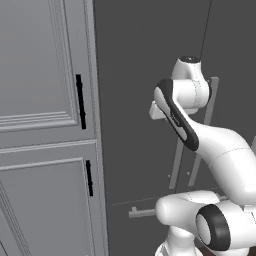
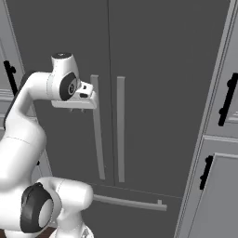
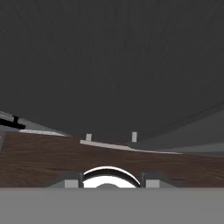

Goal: Take the strawberry from the fridge and place it on top of the pancake, located on the dining counter.

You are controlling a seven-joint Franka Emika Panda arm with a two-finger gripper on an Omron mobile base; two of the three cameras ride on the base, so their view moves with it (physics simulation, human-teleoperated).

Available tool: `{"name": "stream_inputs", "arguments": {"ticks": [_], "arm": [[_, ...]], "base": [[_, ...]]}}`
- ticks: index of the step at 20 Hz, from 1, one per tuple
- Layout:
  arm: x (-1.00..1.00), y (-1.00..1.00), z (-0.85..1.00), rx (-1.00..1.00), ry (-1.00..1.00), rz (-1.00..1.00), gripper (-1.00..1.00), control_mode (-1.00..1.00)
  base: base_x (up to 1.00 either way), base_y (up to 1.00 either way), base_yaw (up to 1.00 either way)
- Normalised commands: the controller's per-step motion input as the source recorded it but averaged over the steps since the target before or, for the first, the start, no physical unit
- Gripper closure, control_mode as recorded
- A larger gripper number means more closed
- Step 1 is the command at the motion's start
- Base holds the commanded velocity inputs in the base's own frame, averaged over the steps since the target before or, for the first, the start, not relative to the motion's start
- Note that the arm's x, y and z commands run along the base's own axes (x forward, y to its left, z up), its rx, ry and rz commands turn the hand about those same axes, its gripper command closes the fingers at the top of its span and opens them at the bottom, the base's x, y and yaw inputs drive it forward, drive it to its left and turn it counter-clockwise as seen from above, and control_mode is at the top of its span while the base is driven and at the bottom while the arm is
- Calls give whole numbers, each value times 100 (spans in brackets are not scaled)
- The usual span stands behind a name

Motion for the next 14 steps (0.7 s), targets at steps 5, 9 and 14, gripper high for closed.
{"name": "stream_inputs", "arguments": {"ticks": [5,9,14], "arm": [[0,0,0,0,0,0,-100,100],[0,0,0,0,0,0,-100,100],[0,0,0,0,0,0,-100,100]], "base": [[-19,0,0],[-54,-6,-3],[-42,-38,-3]]}}
